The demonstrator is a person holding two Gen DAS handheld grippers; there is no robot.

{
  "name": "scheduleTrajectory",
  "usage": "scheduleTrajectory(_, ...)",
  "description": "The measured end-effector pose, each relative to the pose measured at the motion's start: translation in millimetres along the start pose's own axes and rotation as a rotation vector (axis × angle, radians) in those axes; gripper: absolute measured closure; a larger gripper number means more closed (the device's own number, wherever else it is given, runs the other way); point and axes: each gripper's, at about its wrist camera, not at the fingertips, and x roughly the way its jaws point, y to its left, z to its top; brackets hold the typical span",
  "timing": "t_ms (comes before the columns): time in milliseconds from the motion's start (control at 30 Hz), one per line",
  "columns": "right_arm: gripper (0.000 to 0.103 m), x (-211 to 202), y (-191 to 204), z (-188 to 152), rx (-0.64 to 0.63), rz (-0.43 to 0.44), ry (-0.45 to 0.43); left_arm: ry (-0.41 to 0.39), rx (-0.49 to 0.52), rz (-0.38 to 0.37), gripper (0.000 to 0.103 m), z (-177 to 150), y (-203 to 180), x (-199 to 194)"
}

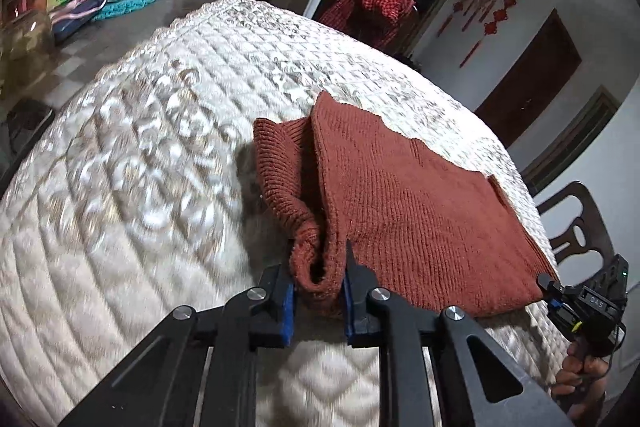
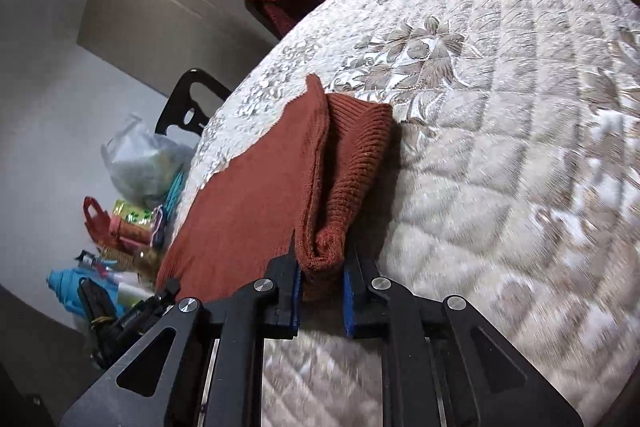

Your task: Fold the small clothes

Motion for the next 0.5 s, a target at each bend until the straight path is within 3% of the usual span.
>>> scheduleTrajectory(333, 0.087, -37.7, -4.5, -42.2, -0.028, -0.046, 0.053, 0.021, 0.031, -0.05, 0.083, -53.1, -0.4, -37.9)
scheduleTrajectory(500, 0.087, -37.9, -10.7, -53.5, -0.036, -0.063, 0.061, 0.035, 0.042, -0.042, 0.083, -62.7, 3.8, -35.7)
